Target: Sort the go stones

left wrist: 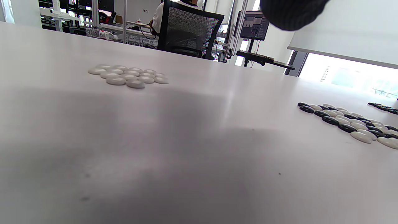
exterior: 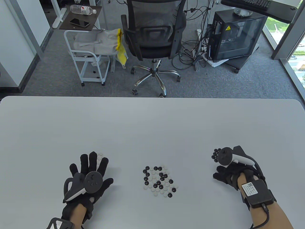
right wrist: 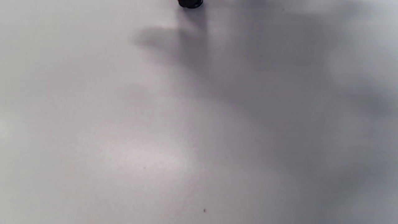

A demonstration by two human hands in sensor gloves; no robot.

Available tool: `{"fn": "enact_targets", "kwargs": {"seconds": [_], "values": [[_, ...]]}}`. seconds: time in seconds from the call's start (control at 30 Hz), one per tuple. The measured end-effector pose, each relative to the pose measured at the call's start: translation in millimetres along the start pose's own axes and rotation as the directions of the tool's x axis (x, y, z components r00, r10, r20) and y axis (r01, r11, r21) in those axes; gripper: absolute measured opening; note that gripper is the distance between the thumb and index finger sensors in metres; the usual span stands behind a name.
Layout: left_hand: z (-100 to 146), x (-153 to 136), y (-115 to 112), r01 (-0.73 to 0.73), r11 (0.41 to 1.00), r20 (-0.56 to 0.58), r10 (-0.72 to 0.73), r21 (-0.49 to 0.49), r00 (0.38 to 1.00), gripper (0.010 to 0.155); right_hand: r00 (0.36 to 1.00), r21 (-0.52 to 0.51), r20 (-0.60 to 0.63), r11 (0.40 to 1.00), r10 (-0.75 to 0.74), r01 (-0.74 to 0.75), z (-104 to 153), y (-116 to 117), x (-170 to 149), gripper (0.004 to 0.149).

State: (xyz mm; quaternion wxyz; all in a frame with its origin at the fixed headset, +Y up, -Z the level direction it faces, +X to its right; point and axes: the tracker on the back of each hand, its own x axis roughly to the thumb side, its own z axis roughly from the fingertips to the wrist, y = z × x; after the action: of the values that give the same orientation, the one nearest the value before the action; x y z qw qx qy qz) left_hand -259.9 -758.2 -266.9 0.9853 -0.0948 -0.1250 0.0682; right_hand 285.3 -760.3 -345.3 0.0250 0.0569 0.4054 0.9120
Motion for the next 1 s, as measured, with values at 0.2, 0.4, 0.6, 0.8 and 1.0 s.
{"fn": "enact_targets", "kwargs": {"seconds": [0.2, 0.4, 0.6, 0.8, 1.0], "values": [[0.1, -0.5, -0.1, -0.008, 1.000, -0.003, 0.008, 0.007, 1.000, 0.081, 0.998, -0.033, -0.013, 0.998, -0.059, 0.058, -8.2, -6.7, -6.1, 0.070], [0.3, -1.8, -0.1, -0.009, 1.000, -0.005, 0.009, 0.002, 1.000, 0.081, 0.992, -0.055, -0.023, 0.991, -0.121, 0.120, -13.5, -14.8, -8.2, 0.069], [0.3, -2.1, 0.7, -0.013, 1.000, -0.002, 0.013, 0.009, 1.000, 0.082, 0.981, -0.119, 0.078, 0.976, -0.175, 0.184, -4.7, -36.2, 11.6, 0.072], [0.1, -2.2, 0.6, -0.010, 1.000, -0.004, 0.010, 0.007, 1.000, 0.081, 0.957, -0.128, 0.281, 0.985, -0.077, 0.117, 1.8, -50.8, 79.3, 0.070], [0.8, -2.8, 1.5, -0.016, 1.000, -0.004, 0.016, 0.017, 1.000, 0.082, 0.897, -0.089, 0.437, 0.996, 0.059, -0.022, -5.1, -40.5, 160.6, 0.070]]}}
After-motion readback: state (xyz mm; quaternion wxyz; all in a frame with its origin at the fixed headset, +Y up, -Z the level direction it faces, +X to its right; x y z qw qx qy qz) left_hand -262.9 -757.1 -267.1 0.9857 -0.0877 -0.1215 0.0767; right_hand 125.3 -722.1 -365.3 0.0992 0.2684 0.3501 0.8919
